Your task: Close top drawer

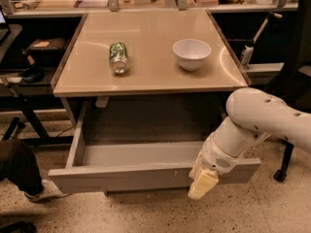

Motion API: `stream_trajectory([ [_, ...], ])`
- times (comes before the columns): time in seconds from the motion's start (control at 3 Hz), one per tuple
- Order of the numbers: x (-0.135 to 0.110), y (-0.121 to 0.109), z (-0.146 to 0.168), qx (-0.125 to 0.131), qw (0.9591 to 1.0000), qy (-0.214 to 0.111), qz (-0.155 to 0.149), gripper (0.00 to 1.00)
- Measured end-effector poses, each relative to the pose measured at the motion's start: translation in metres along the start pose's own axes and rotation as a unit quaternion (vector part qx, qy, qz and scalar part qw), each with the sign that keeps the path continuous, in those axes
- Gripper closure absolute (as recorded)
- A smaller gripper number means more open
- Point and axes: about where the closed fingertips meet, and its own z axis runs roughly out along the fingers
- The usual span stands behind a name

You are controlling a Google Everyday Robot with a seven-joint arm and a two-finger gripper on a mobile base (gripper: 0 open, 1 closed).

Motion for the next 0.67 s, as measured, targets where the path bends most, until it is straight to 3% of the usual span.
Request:
stream_trajectory([
  [0.33, 0.0, 0.0, 0.0, 0.0, 1.0, 0.0, 0.0, 0.0],
  [0.67, 0.0, 0.0, 0.0, 0.0, 1.0, 0.0, 0.0, 0.0],
])
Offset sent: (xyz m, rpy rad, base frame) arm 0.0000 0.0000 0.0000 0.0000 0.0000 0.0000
